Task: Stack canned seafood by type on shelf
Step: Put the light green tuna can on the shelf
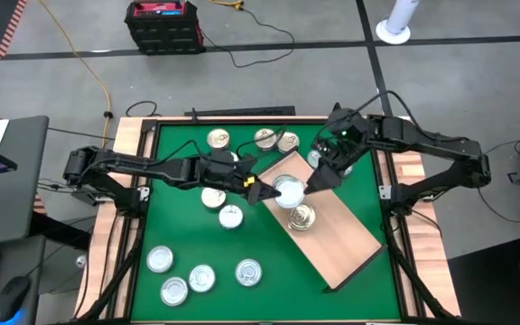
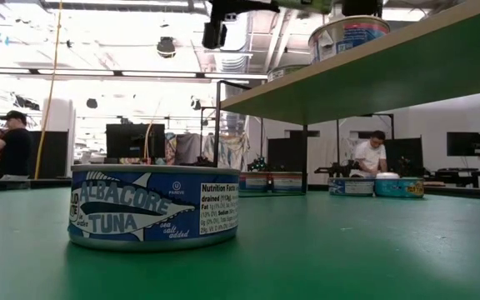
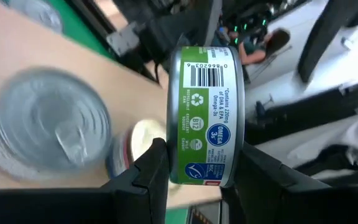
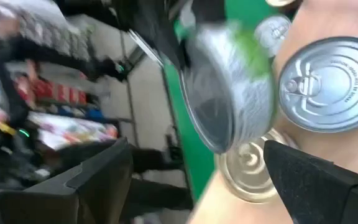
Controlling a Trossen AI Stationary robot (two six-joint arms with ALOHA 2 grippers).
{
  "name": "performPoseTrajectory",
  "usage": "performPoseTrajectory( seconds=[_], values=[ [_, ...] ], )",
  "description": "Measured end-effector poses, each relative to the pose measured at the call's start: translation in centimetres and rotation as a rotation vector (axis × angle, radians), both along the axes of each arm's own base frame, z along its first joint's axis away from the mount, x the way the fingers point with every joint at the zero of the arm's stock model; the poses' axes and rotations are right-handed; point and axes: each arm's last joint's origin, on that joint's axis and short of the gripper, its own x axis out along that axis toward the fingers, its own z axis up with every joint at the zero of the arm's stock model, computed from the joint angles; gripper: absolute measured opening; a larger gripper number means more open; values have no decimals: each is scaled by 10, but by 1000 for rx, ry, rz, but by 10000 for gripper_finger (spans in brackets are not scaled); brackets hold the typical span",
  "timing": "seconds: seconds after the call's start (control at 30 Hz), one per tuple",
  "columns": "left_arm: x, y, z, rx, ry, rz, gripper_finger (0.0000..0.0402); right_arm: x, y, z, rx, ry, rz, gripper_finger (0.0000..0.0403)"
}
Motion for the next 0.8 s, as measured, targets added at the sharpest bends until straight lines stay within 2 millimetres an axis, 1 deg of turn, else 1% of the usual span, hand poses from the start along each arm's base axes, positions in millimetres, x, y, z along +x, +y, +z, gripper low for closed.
performPoseTrajectory(
  seconds=[0.07,0.27,0.37,0.47,0.57,0.67,0.8],
  values=[
    [0,6,1,-9,-15,25,141,-2,-7,-3,-44,9,-2,379],
    [0,12,3,-38,-26,40,141,-4,-25,1,-119,-78,-19,379],
    [1,14,6,-36,-65,62,141,0,-30,0,-138,-98,-10,379],
    [1,14,7,-34,-70,77,141,3,-35,-3,-117,-104,10,379],
    [1,15,9,-31,-96,75,141,7,-33,-2,-105,-139,41,377],
    [1,17,12,-17,-132,84,141,14,-32,-1,-99,-183,59,362],
    [1,17,16,12,-167,82,141,19,-30,2,-86,-211,50,315]
  ],
)
